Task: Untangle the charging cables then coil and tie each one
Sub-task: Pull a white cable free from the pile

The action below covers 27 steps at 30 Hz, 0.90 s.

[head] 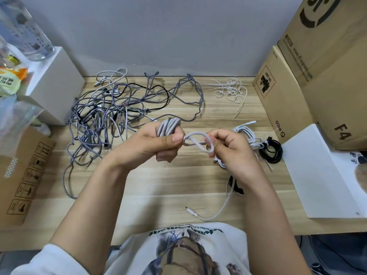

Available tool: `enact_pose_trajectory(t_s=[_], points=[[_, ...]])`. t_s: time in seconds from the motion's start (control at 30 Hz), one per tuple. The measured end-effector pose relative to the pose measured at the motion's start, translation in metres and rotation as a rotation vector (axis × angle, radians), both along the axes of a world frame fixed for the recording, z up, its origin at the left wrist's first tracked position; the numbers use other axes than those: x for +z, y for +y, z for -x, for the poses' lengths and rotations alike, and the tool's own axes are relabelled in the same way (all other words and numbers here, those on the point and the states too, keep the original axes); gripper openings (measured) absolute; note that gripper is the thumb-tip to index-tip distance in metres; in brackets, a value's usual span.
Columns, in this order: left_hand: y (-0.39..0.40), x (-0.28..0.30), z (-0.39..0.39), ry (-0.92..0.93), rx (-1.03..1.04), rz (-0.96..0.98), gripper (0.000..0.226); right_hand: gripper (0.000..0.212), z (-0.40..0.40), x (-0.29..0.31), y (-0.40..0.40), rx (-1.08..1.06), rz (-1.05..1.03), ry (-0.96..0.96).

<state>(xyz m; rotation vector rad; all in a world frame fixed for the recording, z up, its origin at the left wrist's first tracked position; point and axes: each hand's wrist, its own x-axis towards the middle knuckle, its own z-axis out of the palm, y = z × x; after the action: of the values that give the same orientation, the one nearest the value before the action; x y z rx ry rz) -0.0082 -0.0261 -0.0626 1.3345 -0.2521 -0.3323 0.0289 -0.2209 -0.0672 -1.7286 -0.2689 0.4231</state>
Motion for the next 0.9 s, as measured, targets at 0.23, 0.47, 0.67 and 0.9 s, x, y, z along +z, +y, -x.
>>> enact_pose_trajectory(t_s=[0.23,0.47,0.67,0.9], points=[[0.000,-0.001,-0.005,0.040,0.275,-0.165,0.017,0.019,0.022,0.009,0.014,0.365,0.168,-0.219],[0.000,0.001,0.005,0.028,0.167,-0.299,0.015,0.021,0.001,0.019,0.009,-0.204,0.049,-0.302],[-0.003,0.006,0.001,-0.029,0.246,-0.200,0.008,0.017,0.004,-0.007,0.011,0.200,0.303,-0.155],[-0.001,-0.016,-0.002,-0.102,0.262,-0.658,0.019,0.014,0.019,0.023,0.018,0.187,-0.175,-0.093]])
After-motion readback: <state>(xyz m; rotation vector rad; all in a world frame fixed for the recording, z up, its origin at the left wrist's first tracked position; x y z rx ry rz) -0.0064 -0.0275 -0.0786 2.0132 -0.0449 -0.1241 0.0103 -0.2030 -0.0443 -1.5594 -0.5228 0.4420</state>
